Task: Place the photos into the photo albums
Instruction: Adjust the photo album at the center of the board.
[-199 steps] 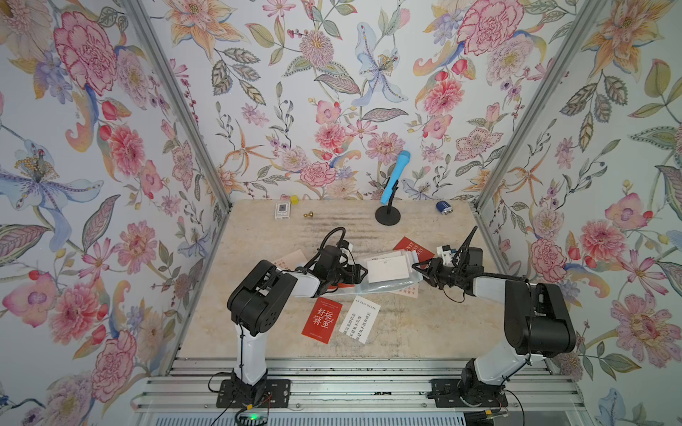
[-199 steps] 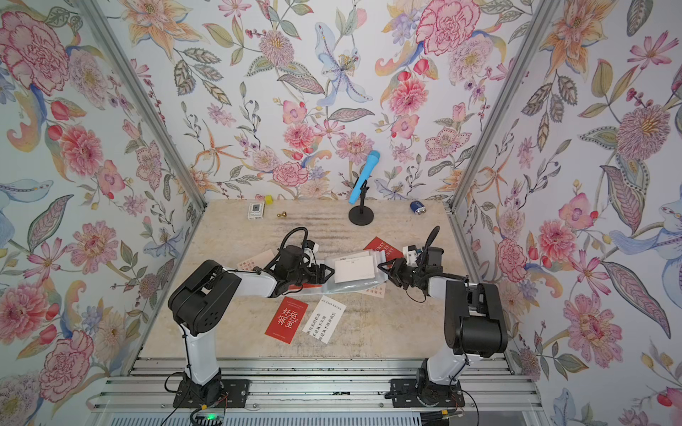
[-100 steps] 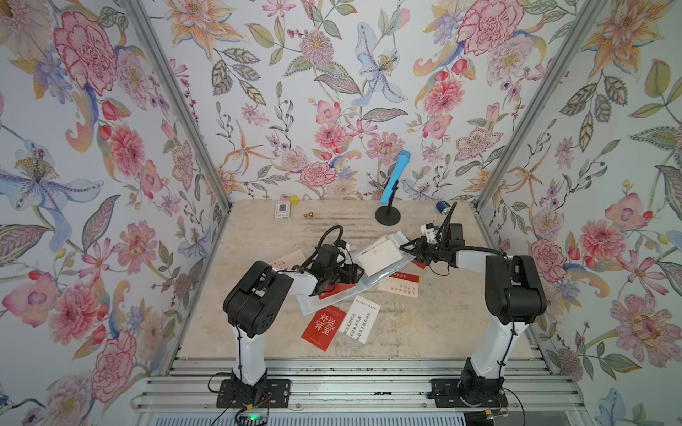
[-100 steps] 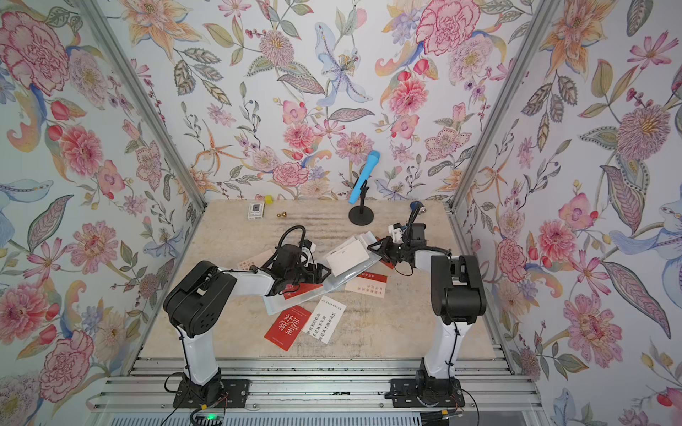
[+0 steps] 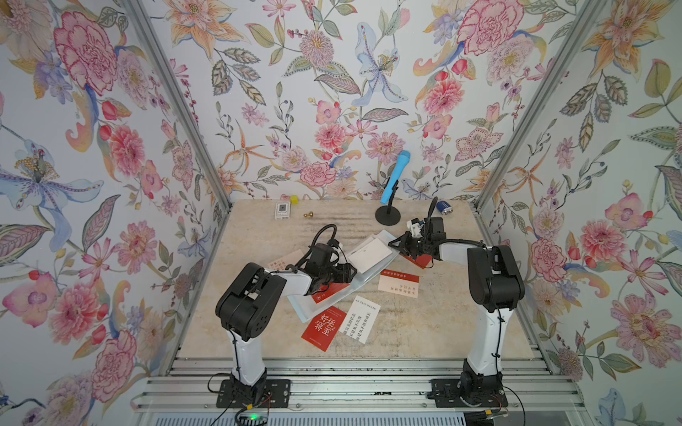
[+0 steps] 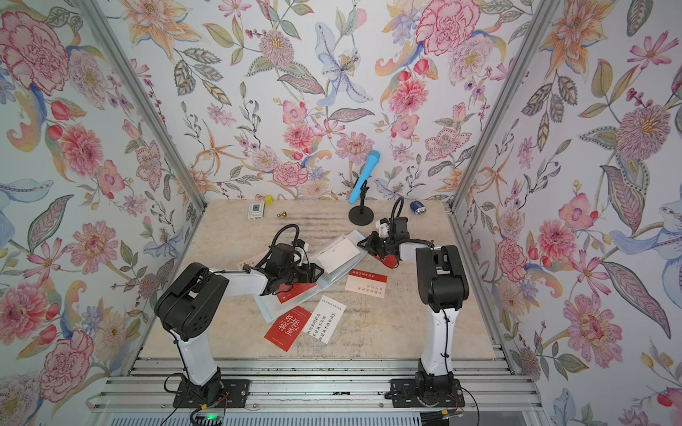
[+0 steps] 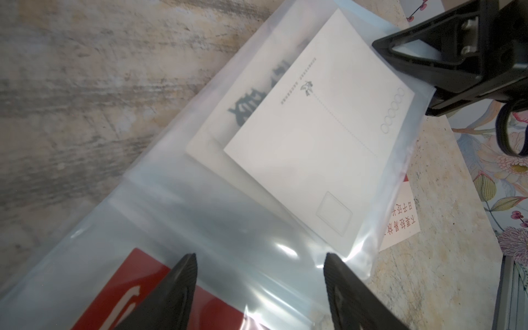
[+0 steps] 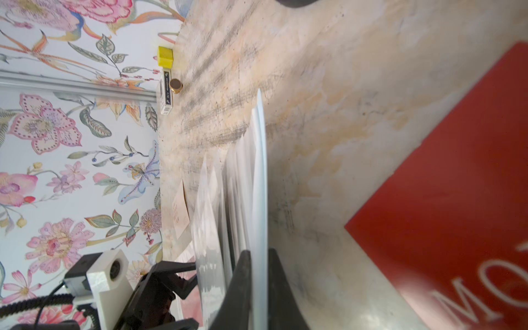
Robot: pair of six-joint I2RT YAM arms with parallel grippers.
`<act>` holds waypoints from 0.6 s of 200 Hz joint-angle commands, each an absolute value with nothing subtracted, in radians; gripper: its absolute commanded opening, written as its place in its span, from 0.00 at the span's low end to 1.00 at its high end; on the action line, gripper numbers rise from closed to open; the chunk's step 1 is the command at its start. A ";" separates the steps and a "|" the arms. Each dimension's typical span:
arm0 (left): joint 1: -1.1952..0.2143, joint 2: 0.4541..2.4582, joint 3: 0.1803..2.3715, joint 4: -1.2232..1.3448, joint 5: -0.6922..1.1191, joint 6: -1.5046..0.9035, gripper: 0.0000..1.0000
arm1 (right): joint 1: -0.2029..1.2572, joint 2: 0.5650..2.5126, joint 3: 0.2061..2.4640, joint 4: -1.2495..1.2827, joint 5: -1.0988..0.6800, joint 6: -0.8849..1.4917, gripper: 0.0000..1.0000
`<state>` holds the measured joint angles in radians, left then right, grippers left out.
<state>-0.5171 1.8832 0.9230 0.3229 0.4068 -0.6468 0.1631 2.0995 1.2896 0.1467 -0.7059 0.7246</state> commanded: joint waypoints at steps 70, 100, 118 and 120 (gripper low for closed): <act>-0.500 1.849 0.898 0.234 0.379 -0.624 0.74 | 0.235 2.141 1.225 0.414 -0.468 0.884 0.00; -0.495 1.839 0.885 0.241 0.376 -0.627 0.74 | 0.259 2.099 1.155 0.482 -0.388 0.908 0.00; -0.494 1.839 0.884 0.241 0.377 -0.627 0.74 | 0.279 2.087 1.117 0.534 -0.346 0.941 0.00; -0.494 1.838 0.884 0.242 0.377 -0.627 0.74 | 0.281 2.086 1.113 0.541 -0.341 0.947 0.00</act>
<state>-0.5056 1.8557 0.9100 0.2886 0.3866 -0.6388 0.2520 2.1353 1.1587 0.4484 -0.4557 0.8848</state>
